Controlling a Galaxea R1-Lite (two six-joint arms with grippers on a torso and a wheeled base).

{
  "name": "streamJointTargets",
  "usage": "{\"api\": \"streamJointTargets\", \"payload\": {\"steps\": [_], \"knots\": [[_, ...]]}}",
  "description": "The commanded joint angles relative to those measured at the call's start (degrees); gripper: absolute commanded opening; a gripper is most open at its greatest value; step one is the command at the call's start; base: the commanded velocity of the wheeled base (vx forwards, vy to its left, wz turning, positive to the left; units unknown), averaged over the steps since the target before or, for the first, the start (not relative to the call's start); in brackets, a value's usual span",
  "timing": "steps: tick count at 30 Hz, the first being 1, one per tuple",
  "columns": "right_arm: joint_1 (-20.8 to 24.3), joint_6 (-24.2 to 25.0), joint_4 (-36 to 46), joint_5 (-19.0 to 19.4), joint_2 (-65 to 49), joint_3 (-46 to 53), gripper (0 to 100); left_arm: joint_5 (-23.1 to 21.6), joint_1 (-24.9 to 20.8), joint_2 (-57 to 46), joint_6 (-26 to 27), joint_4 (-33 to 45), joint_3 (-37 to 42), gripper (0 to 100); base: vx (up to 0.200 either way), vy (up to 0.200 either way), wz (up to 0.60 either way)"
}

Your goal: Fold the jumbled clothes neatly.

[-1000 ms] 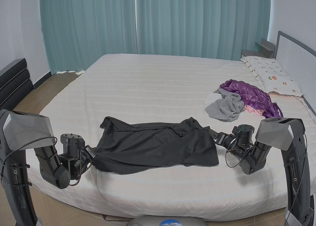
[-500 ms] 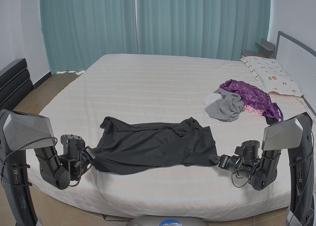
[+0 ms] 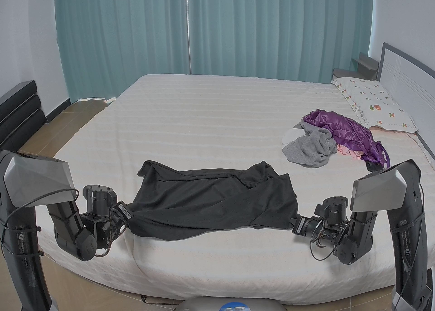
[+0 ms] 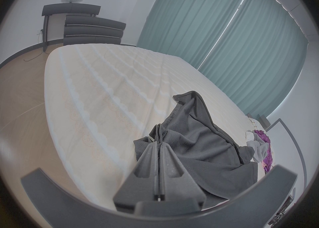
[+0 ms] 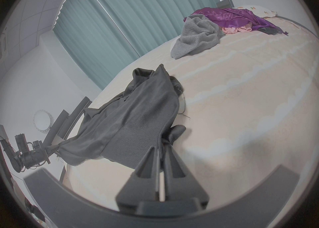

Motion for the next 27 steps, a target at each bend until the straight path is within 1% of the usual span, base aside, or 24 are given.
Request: {"api": "streamJointTargets", "payload": {"steps": [1,4,5,6,8,9,14,19,26,27], "knots": [[0.77,0.17,-0.06,-0.07,-0.02,0.06,0,0.01,-0.05,-0.19,0.06,-0.07,0.1,0,0.0,0.0,0.0],[0.77,1.4,-0.23,-0.07,-1.43,1.29,0,0.01,-0.05,-0.19,0.06,-0.07,0.1,0,0.0,0.0,0.0],[0.59,3.68,-0.06,0.02,-4.33,2.96,0,0.09,-0.05,-0.27,0.32,-0.07,0.36,0,0.0,0.0,0.0],[0.59,3.68,-0.06,0.02,-4.33,2.96,0,0.09,-0.05,-0.27,0.32,-0.07,0.36,0,0.0,0.0,0.0],[0.59,6.67,0.03,0.63,-8.9,6.13,0,0.18,-0.49,-0.71,1.55,-0.16,1.5,0,0.0,0.0,0.0],[0.5,6.93,0.03,0.72,-9.51,6.57,0,0.27,-0.49,-0.98,1.73,-0.16,1.59,0,0.0,0.0,0.0],[-0.2,7.02,-0.06,1.25,-15.4,13.25,0,0.27,-0.58,-4.67,3.13,0.37,3.17,0,0.0,0.0,0.0],[-1.08,7.11,-1.11,2.92,-18.83,17.99,0,0.36,-0.4,-7.57,7.97,0.37,5.81,0,0.0,0.0,0.0],[-1.43,7.02,-1.72,3.36,-23.22,23.09,0,0.8,-0.32,-11.61,9.99,1.34,7.66,0,0.0,0.0,0.0],[-1.52,6.93,-1.64,3.44,-24.63,24.06,0,0.97,-0.4,-12.23,11.83,1.87,8.53,0,0.0,0.0,0.0]]}}
